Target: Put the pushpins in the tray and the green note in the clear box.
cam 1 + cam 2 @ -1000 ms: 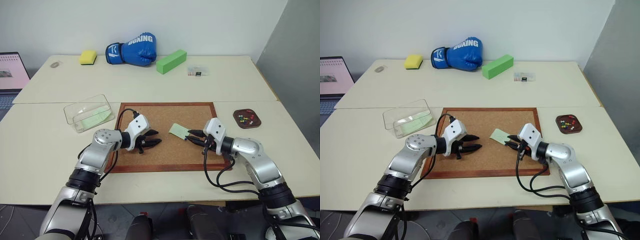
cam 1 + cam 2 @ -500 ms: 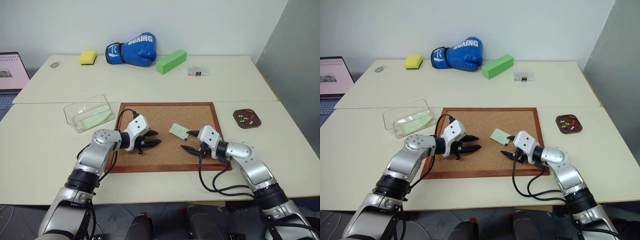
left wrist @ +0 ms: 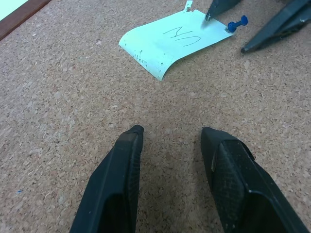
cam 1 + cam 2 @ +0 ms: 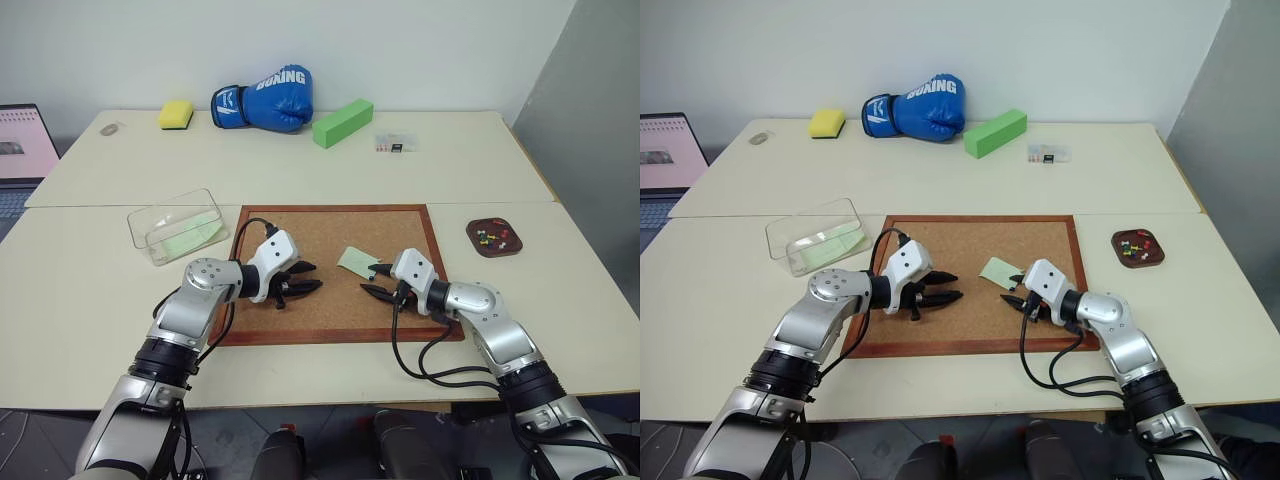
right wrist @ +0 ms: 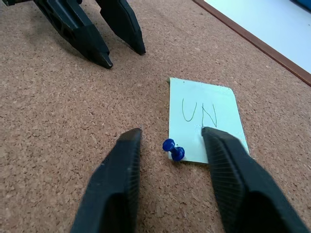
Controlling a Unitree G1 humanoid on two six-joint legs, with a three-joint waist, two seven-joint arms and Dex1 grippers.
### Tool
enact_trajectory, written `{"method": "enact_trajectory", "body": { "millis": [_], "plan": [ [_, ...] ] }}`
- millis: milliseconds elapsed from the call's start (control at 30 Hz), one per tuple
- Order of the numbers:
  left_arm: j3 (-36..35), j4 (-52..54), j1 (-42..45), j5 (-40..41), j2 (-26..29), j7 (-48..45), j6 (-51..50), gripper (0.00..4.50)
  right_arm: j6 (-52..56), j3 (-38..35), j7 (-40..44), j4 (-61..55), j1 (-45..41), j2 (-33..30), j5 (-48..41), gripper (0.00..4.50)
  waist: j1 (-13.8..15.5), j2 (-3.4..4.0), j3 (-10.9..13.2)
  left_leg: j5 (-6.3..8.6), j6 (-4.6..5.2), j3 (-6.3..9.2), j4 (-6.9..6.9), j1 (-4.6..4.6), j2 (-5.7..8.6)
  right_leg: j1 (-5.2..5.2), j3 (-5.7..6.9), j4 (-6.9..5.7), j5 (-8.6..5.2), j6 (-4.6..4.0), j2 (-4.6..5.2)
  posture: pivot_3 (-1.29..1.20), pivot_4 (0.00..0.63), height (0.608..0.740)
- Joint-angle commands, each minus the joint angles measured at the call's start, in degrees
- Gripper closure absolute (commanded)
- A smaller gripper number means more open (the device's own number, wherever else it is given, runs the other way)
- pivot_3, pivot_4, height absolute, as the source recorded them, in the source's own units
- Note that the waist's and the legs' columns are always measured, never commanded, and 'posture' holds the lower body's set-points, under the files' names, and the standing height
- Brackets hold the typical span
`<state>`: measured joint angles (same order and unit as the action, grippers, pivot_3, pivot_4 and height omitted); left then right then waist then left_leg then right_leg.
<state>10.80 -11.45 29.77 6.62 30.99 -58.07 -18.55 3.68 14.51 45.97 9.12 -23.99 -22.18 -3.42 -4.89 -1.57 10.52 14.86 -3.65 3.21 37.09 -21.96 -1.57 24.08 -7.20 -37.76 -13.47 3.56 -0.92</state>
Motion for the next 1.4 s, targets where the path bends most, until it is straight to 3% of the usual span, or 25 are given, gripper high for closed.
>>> {"method": "enact_trajectory", "body": {
  "millis": [33,233,1000,1100,1267,1400],
  "plan": [
    [-0.4,1.6,0.1,0.3,0.1,0.1,0.0,2.45,0.4,-1.9,0.2,-2.3,-0.6,0.5,-1.8,3.46,0.0,0.00,0.0,0.00,0.00,0.00,0.00,0.00,0.00,0.00,0.00,0.00,0.00,0.00,0.00,0.00,0.150,0.740],
    [-0.3,1.8,-0.1,0.4,0.0,0.2,0.0,2.45,0.7,-2.1,0.3,-2.6,-0.4,0.2,-1.9,4.46,0.0,0.00,0.0,0.00,0.00,0.00,0.00,0.00,0.00,0.00,0.00,0.00,0.00,0.00,0.00,0.00,0.150,0.740],
    [-1.3,1.8,0.3,0.6,0.2,0.0,3.6,2.45,18.3,-8.1,1.3,-15.0,-6.6,-2.6,-11.2,4.46,0.0,0.00,0.0,0.00,0.00,0.02,0.01,-0.01,0.00,0.00,0.01,-0.01,0.00,0.00,0.00,0.00,0.150,0.740],
    [-5.4,2.4,2.3,5.6,-1.4,0.1,1.1,2.45,18.8,-8.0,1.1,-15.3,-7.2,-2.7,-11.3,4.46,0.0,0.00,0.0,0.00,0.00,0.02,0.00,-0.03,0.00,0.01,0.01,-0.01,0.00,0.00,0.00,0.00,0.150,0.740],
    [-9.5,6.3,4.5,14.6,-2.2,-2.6,-6.4,1.44,19.3,-7.7,0.9,-15.7,-7.4,-2.9,-11.3,4.50,0.0,-0.02,0.0,0.00,0.00,0.04,0.01,-0.05,0.00,0.02,0.04,-0.01,0.00,0.00,0.00,0.00,0.150,0.740],
    [-9.4,8.4,5.8,16.3,-3.2,-1.9,-7.8,0.59,20.5,-7.7,0.6,-16.4,-7.2,-2.5,-12.0,4.50,0.0,-0.02,0.0,0.00,0.00,0.04,0.00,-0.05,0.00,0.02,0.03,0.02,0.00,0.00,0.00,0.00,0.150,0.740]
  ]
}}
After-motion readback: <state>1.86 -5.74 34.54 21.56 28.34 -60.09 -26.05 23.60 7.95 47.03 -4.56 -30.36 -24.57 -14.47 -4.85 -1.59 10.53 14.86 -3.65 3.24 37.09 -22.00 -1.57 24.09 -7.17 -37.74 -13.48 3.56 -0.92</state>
